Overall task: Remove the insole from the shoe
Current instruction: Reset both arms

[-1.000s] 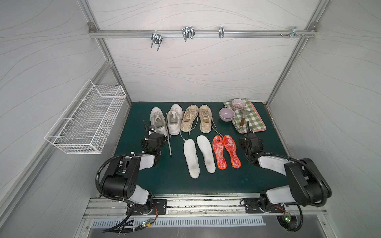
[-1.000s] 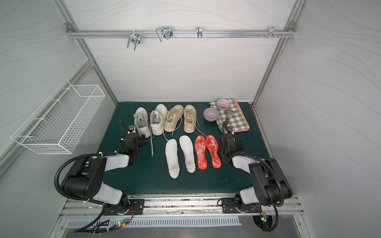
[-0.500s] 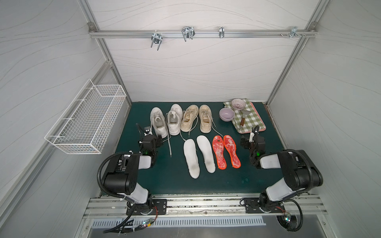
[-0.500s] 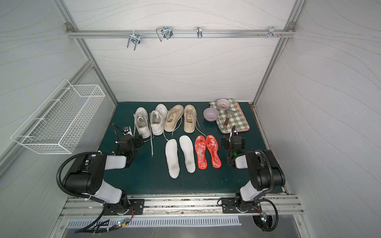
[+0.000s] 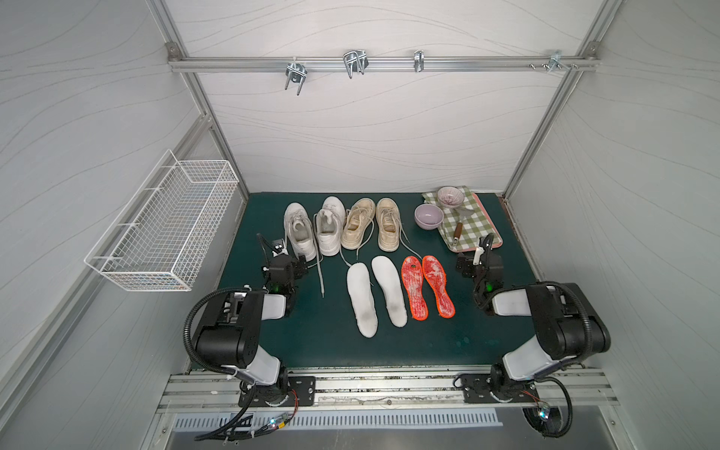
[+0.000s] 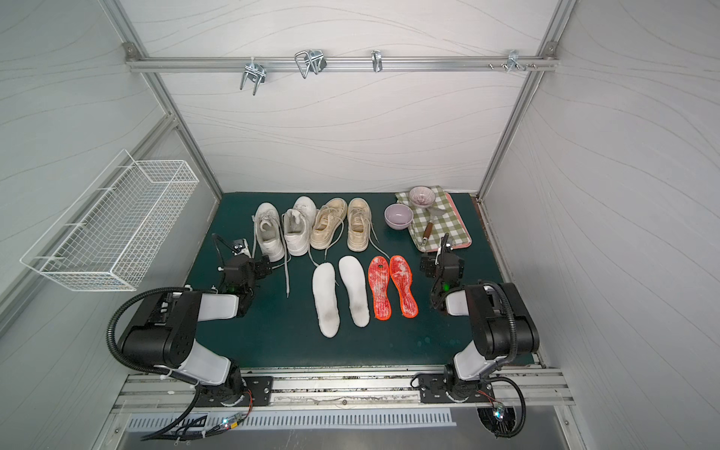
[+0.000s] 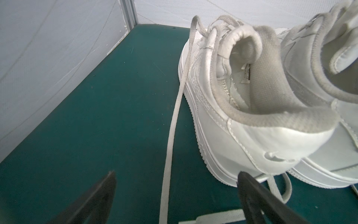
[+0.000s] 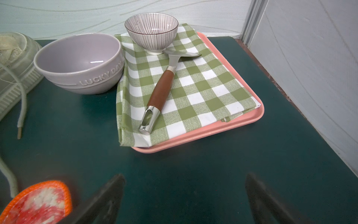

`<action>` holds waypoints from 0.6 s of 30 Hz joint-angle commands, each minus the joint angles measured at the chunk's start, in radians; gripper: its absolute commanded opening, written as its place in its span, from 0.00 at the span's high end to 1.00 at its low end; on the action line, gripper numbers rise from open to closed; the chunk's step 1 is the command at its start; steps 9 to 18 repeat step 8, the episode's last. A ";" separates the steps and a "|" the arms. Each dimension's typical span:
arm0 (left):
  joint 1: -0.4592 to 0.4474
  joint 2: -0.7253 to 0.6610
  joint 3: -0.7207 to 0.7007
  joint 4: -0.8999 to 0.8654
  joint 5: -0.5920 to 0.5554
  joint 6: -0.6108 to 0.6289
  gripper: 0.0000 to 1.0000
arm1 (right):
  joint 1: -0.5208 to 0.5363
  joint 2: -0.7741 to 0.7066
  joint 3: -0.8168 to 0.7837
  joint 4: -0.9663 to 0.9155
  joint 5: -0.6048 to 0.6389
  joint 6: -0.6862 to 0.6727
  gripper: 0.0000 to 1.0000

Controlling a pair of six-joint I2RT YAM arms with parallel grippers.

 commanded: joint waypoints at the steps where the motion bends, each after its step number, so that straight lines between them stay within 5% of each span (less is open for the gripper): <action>1: 0.005 -0.004 0.018 0.045 0.010 0.000 0.01 | -0.003 0.010 0.018 0.007 -0.013 -0.001 0.01; 18: 0.005 -0.003 0.018 0.045 0.009 0.000 0.01 | -0.002 0.006 0.013 0.013 -0.009 -0.003 0.01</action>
